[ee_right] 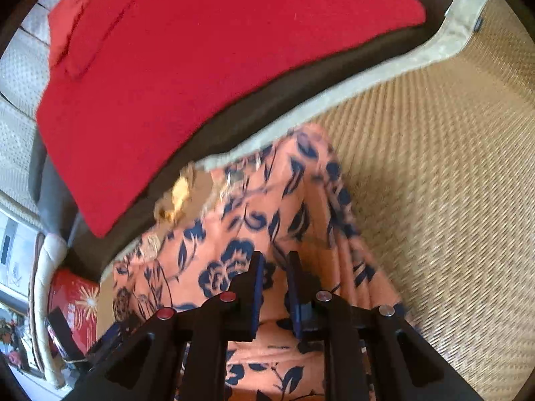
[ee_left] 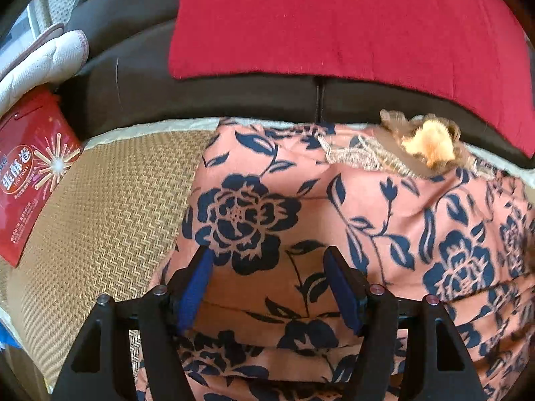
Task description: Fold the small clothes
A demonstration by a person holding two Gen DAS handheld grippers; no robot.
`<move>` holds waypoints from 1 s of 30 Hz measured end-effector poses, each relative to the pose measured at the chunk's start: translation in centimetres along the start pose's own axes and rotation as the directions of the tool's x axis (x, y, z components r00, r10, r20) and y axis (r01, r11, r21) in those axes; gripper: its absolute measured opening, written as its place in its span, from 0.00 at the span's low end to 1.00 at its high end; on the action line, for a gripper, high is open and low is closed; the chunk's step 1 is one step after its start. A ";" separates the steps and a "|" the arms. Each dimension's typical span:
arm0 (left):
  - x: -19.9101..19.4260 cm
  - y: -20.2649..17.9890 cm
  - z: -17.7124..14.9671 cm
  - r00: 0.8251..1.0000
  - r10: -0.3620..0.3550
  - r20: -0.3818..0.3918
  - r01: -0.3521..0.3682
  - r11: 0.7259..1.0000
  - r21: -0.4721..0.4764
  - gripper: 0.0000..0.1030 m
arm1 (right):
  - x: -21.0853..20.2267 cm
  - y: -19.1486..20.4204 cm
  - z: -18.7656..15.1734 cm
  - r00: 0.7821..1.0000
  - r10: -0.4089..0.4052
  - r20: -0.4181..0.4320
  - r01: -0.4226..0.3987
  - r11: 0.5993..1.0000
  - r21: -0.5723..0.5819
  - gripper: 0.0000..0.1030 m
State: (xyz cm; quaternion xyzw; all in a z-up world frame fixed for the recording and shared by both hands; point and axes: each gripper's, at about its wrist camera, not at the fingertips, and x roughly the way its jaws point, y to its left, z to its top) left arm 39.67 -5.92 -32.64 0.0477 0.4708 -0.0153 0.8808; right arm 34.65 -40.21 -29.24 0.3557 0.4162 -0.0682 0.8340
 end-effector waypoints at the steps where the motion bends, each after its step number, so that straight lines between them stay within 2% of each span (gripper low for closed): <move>1: -0.2 0.2 0.1 1.000 -0.002 0.010 0.002 1.000 -0.006 0.67 | -0.5 -0.4 0.3 1.000 -0.003 0.023 0.002 1.000 0.007 0.17; 5: -0.3 1.8 0.7 0.998 0.042 0.037 -0.040 0.998 -0.048 0.67 | -0.2 -2.0 1.2 1.000 0.014 0.027 -0.015 0.999 0.042 0.17; 9: 1.5 3.7 0.7 0.996 0.090 -0.029 -0.092 0.992 -0.085 0.67 | 1.0 -2.3 1.6 1.000 0.013 0.003 -0.013 0.999 0.044 0.15; 11: 1.7 4.2 0.6 0.997 0.065 -0.033 -0.068 0.992 -0.107 0.67 | 0.7 -2.0 1.6 1.000 0.025 0.012 -0.026 0.998 0.057 0.17; 13: 1.2 4.4 0.8 0.999 0.054 -0.003 -0.054 0.992 -0.115 0.67 | -0.2 -2.2 1.9 0.998 0.042 0.043 -0.044 0.998 0.054 0.17; 17: 0.6 3.9 1.4 0.997 0.066 0.048 -0.061 0.994 -0.093 0.67 | -0.3 -2.2 2.0 0.998 0.040 0.057 -0.043 0.998 0.051 0.17; 21: 2.5 3.1 1.3 0.992 0.122 -0.005 -0.122 0.992 -0.042 0.67 | 1.0 -2.4 2.0 1.000 0.011 0.029 -0.013 0.998 0.055 0.16; 23: 2.4 3.1 1.3 0.993 0.118 -0.007 -0.118 0.992 -0.045 0.67 | 0.6 -2.1 2.0 0.999 0.018 0.037 -0.020 0.998 0.053 0.17; 26: 1.2 3.0 1.3 0.995 0.095 0.031 -0.094 0.994 -0.052 0.67 | 0.1 -0.9 1.7 0.997 0.055 0.050 -0.057 0.998 0.027 0.17; 30: -0.3 1.6 1.4 0.994 0.066 0.082 -0.064 0.998 -0.028 0.67 | 0.7 1.9 0.7 0.994 0.113 0.004 -0.112 0.992 -0.053 0.17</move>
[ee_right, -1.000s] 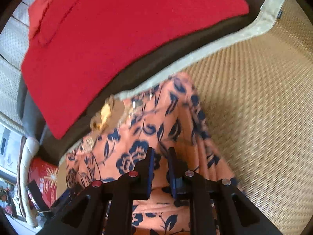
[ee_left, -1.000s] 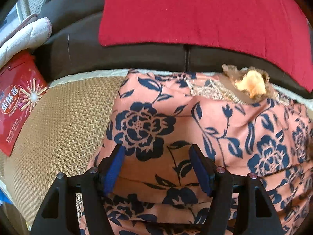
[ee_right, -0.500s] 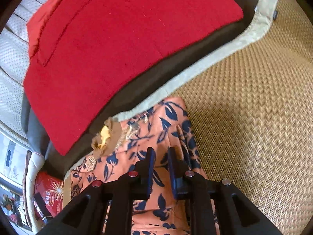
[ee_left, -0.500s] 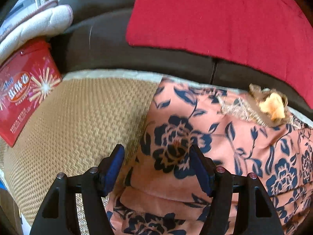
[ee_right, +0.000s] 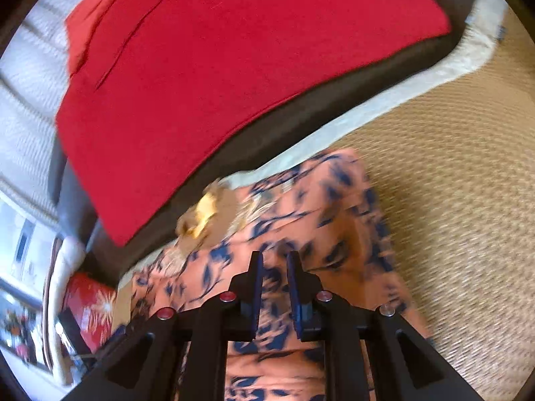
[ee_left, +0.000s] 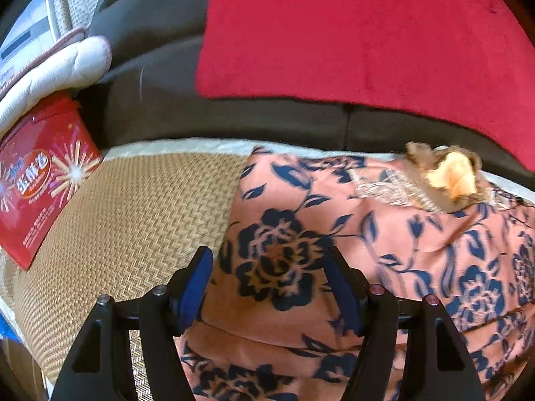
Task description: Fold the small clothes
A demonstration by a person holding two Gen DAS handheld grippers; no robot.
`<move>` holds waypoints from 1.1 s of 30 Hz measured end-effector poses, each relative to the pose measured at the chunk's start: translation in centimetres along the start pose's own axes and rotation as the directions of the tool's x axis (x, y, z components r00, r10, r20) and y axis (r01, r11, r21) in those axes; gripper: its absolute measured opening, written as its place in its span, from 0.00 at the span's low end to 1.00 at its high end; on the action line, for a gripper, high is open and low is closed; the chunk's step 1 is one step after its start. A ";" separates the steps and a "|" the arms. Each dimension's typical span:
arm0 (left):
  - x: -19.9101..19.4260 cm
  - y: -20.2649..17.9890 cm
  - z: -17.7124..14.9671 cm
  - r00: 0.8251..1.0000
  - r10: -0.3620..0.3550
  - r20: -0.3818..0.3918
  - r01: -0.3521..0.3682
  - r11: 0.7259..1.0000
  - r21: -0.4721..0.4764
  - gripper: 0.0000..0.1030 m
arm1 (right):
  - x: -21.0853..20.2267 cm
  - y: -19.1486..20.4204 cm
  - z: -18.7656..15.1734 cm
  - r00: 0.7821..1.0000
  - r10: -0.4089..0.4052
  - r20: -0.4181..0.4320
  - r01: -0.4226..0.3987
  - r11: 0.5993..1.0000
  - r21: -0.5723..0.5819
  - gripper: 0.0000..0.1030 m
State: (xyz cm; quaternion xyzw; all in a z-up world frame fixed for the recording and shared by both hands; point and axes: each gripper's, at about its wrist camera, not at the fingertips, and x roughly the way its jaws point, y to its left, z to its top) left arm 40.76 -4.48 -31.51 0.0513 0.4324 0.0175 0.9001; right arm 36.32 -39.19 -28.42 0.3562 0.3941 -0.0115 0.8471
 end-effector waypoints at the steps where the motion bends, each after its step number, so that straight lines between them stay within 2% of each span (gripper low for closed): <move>1: -0.3 -0.2 0.0 1.000 -0.002 0.011 0.002 1.000 0.006 0.67 | 0.2 0.6 -0.2 1.000 0.005 -0.009 -0.006 1.000 -0.018 0.17; 9: -3.5 -2.2 0.3 0.993 -0.037 0.113 0.030 0.998 0.062 0.67 | 2.3 5.6 -3.1 0.994 0.030 -0.104 -0.049 0.980 -0.193 0.17; 22: -4.7 -2.7 0.1 0.989 -0.039 0.146 0.028 0.997 0.078 0.67 | 4.0 6.8 -5.1 0.985 -0.039 -0.169 -0.008 0.963 -0.270 0.17; 24: -4.3 -2.9 0.0 0.990 -0.043 0.134 0.032 0.996 0.083 0.67 | 4.3 6.8 -5.2 0.983 -0.047 -0.178 -0.003 0.962 -0.271 0.18; 30: -1.6 -3.3 -0.6 0.997 -0.072 0.021 0.070 0.994 0.079 0.67 | 3.2 6.7 -4.8 0.989 -0.038 -0.142 -0.001 0.964 -0.267 0.18; 33: -0.2 -3.9 -1.1 0.997 -0.061 -0.036 0.064 0.993 0.098 0.67 | 3.3 6.1 -4.7 0.986 -0.053 -0.157 0.011 0.967 -0.256 0.18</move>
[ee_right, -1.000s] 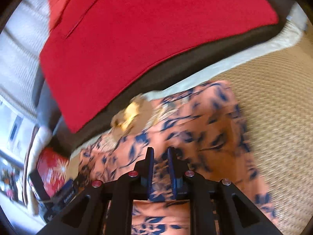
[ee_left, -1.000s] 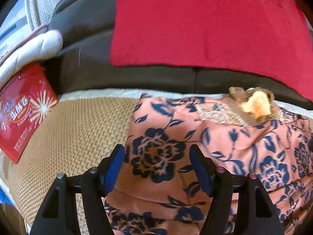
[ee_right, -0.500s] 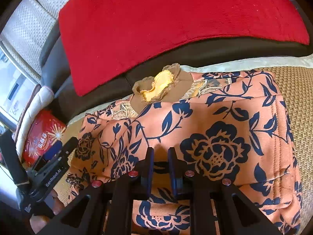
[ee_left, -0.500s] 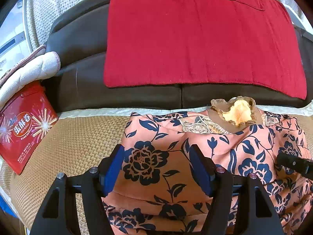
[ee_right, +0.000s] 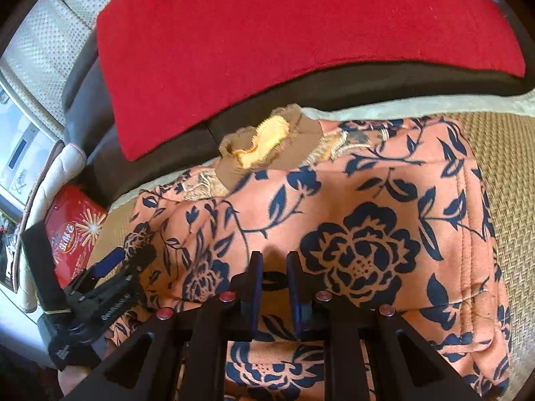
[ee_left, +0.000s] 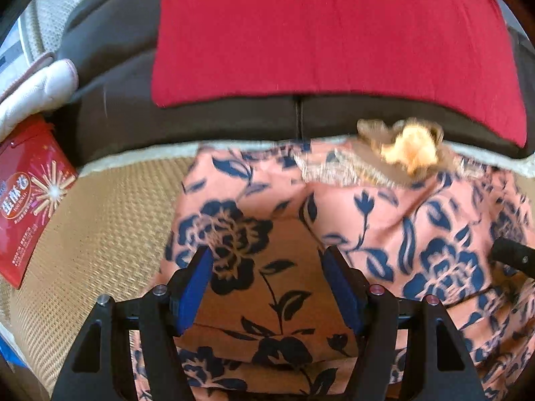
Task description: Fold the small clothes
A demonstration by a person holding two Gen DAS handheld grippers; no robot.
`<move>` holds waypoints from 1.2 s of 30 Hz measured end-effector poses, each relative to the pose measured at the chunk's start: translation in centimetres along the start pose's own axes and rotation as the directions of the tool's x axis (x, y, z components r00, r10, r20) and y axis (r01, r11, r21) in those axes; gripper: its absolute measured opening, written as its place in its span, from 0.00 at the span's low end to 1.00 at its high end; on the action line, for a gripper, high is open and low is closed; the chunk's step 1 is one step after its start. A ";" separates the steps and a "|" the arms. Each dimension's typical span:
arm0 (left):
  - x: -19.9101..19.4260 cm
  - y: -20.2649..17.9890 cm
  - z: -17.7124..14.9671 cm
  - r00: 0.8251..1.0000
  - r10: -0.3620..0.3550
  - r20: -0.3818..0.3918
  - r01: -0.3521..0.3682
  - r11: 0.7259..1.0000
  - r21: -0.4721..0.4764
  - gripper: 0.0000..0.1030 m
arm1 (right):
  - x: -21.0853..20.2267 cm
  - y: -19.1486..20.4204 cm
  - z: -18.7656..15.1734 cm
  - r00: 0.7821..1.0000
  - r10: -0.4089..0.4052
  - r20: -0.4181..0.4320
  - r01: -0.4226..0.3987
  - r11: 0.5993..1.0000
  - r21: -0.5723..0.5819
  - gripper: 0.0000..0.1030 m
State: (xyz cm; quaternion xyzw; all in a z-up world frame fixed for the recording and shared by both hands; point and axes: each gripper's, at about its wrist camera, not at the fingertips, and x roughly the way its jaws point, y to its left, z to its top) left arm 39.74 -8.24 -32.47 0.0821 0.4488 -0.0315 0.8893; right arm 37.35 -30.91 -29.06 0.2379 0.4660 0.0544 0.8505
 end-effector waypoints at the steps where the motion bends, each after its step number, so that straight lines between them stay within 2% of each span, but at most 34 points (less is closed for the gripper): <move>1: 0.7 -0.1 -0.2 0.999 -0.004 -0.032 0.004 1.000 -0.002 0.67 | 0.3 -0.3 -0.1 1.000 -0.007 -0.018 0.008 1.000 0.006 0.18; 2: 1.3 0.0 -0.4 0.998 -0.011 -0.061 0.010 1.000 -0.011 0.67 | 0.4 -0.5 -0.2 0.999 -0.005 -0.032 0.005 1.000 0.010 0.18; 5: 0.9 0.4 -0.4 0.998 -0.026 -0.061 0.024 0.999 -0.032 0.67 | -0.5 -0.7 -0.2 1.000 0.003 -0.026 -0.003 1.000 0.007 0.18; 10: -1.7 2.2 -0.6 1.000 -0.024 -0.015 0.023 0.997 -0.067 0.67 | -4.5 -1.3 -0.7 0.996 0.054 0.070 -0.052 0.998 -0.022 0.18; 12: -2.9 3.0 -1.0 1.000 -0.020 0.007 0.020 0.997 -0.076 0.67 | -6.1 -2.0 -1.3 0.993 0.059 0.100 -0.058 0.998 -0.015 0.36; 13: -3.6 3.5 -1.4 1.000 -0.017 0.020 0.019 0.997 -0.081 0.67 | -6.8 -2.4 -1.7 0.993 0.051 0.108 -0.051 0.999 -0.009 0.63; 14: -4.5 4.2 -2.0 0.999 -0.011 0.034 0.014 0.996 -0.084 0.67 | -7.7 -2.8 -2.1 0.991 0.050 0.128 -0.050 0.999 -0.001 0.77; 16: -5.7 5.6 -3.0 0.999 0.011 0.043 -0.007 0.995 -0.096 0.68 | -9.9 -3.6 -3.0 0.981 0.034 0.189 -0.039 0.999 0.022 0.77; 19: -7.5 8.2 -4.9 0.999 0.028 0.041 -0.023 0.992 -0.128 0.68 | -12.7 -5.3 -4.2 0.973 0.065 0.221 -0.086 0.992 0.088 0.77; 21: -8.3 9.6 -6.6 0.998 0.044 0.034 -0.040 0.992 -0.122 0.68 | -14.4 -6.7 -6.1 0.971 0.064 0.229 -0.093 0.989 0.119 0.77; 25: -10.8 12.4 -11.9 0.996 0.082 0.043 -0.078 0.993 -0.092 0.68 | -17.4 -9.8 -10.6 0.979 0.008 0.206 -0.039 0.988 0.147 0.77; 30: -12.3 15.3 -18.0 0.998 0.064 -0.004 -0.064 0.991 -0.120 0.72 | -19.8 -13.3 -16.1 0.988 -0.019 0.155 -0.017 0.973 0.230 0.77; 33: -12.8 15.7 -20.5 0.998 0.055 -0.023 -0.057 0.993 -0.107 0.72 | -20.3 -13.5 -18.3 0.991 -0.039 0.124 0.009 0.974 0.228 0.77; 36: -13.3 15.7 -22.1 0.999 -0.032 -0.040 0.027 0.992 -0.127 0.72 | -19.9 -12.8 -20.1 0.996 -0.037 0.077 0.020 0.977 0.211 0.77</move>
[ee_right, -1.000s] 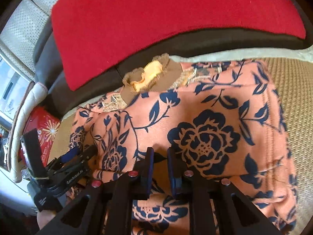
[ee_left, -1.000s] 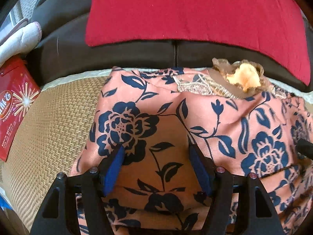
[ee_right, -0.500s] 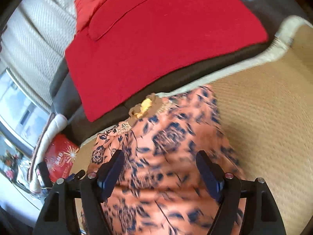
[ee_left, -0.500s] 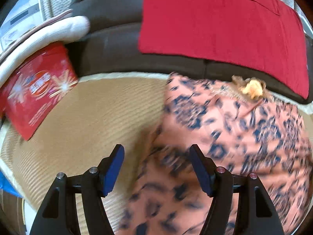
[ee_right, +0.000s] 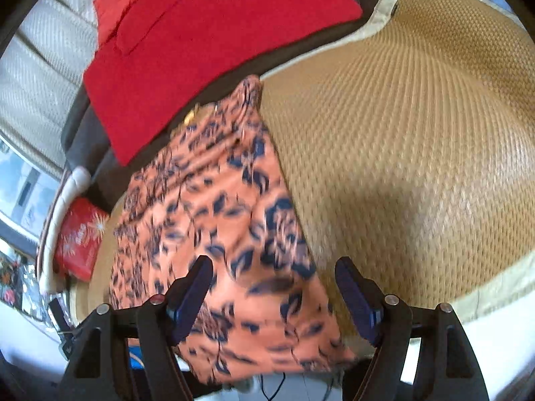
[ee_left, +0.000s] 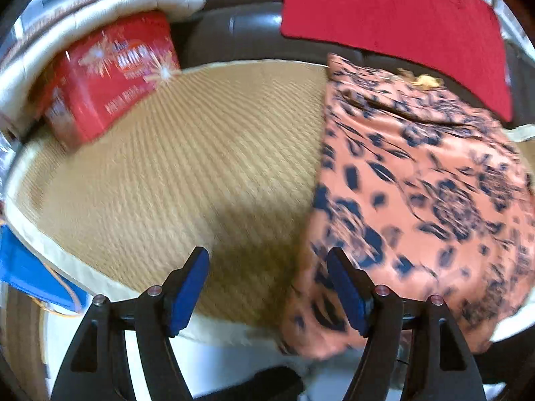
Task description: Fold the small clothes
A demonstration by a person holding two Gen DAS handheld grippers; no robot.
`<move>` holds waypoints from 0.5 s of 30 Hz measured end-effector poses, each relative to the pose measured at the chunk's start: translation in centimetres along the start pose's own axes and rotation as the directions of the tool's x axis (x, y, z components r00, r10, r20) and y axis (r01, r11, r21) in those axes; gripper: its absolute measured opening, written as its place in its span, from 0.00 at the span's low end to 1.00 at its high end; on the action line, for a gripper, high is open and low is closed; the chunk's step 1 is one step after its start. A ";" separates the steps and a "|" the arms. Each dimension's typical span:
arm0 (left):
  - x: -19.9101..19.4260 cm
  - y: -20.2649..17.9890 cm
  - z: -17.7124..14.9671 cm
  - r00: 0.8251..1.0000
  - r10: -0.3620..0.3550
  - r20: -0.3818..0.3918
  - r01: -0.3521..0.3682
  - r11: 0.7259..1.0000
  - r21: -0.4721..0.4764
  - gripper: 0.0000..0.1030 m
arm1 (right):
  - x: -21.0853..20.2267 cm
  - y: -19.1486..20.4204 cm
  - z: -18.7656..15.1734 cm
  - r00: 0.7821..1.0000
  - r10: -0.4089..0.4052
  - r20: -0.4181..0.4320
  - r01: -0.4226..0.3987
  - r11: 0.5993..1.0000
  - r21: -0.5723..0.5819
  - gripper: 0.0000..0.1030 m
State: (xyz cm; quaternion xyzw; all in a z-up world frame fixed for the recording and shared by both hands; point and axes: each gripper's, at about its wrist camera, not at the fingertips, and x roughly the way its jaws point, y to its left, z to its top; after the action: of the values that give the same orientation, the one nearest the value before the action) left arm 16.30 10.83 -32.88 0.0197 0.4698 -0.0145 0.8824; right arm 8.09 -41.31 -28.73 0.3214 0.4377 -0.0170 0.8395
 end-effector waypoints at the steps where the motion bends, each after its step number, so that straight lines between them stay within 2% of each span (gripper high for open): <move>1: 0.0 0.0 -0.4 0.999 -0.040 -0.010 0.040 0.999 -0.003 0.72 | 0.4 0.2 -0.6 1.000 -0.011 -0.024 0.011 1.000 -0.006 0.77; 4: 0.8 -0.2 -1.1 0.993 -0.099 -0.067 0.099 0.995 -0.004 0.73 | 1.9 0.6 -2.2 0.993 -0.082 -0.083 0.080 0.997 -0.022 0.77; 7: 1.8 0.1 -1.5 0.983 -0.135 -0.124 0.130 0.990 -0.049 0.73 | 3.0 0.8 -3.3 0.984 -0.128 -0.124 0.124 0.992 -0.036 0.77; 10: 2.0 0.6 -1.7 0.973 -0.193 -0.124 0.182 0.978 -0.098 0.73 | 3.6 0.4 -4.2 0.979 -0.144 -0.142 0.141 0.989 -0.034 0.77; 13: 2.2 0.5 -2.1 0.966 -0.228 -0.126 0.217 0.972 -0.094 0.72 | 4.3 -0.4 -5.1 0.970 -0.179 -0.162 0.177 0.984 -0.022 0.77; 14: 2.3 0.3 -2.2 0.963 -0.238 -0.126 0.229 0.970 -0.085 0.64 | 4.5 -0.7 -5.4 0.969 -0.180 -0.169 0.180 0.984 -0.014 0.77; 15: 2.4 0.0 -2.4 0.959 -0.251 -0.132 0.243 0.967 -0.074 0.50 | 4.7 -0.9 -5.6 0.968 -0.181 -0.174 0.182 0.983 -0.009 0.77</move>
State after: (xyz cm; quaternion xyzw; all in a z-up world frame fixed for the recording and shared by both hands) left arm 15.61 10.88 -36.20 -0.0636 0.5296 -0.1096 0.8388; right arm 6.64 -37.74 -34.99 0.2835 0.5366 -0.0671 0.7919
